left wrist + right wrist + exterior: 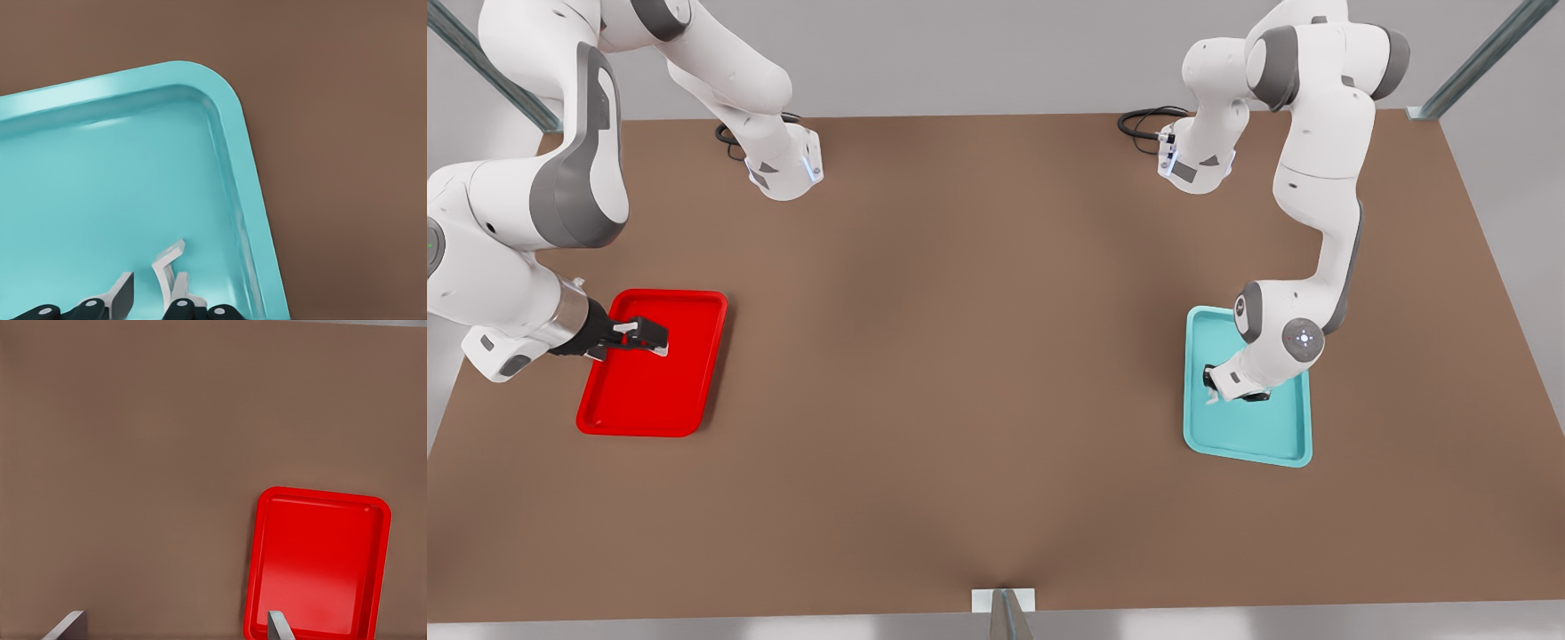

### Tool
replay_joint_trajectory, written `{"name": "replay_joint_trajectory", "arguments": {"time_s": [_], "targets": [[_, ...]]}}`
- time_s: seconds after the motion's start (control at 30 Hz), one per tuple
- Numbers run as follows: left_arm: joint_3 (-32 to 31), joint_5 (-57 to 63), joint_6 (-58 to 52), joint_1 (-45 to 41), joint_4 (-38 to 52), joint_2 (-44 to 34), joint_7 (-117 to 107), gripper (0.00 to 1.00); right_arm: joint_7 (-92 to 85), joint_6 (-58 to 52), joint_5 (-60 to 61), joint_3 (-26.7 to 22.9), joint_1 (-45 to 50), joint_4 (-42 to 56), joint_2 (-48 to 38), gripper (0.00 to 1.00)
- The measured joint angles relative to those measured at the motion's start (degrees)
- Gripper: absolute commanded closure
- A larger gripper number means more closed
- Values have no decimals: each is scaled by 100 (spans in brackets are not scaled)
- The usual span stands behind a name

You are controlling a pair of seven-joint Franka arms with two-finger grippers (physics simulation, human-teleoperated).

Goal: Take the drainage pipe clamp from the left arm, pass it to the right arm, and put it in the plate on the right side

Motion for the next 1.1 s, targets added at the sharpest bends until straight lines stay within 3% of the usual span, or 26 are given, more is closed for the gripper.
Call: {"name": "replay_joint_trajectory", "arguments": {"time_s": [0.13,0.4,0.5,1.1], "targets": [[0,3,5,-3,8,1,40,68,-6,-2,4,-4,-2,-2,0,0],[-8,8,13,-4,9,41,74,69,-20,-5,6,-6,-1,-3,0,0],[-8,20,19,-7,9,44,69,78,-25,-5,4,-8,0,0,0,0],[-16,-104,17,-11,56,112,16,79,-54,-6,3,-9,-8,-5,9,0]]}}
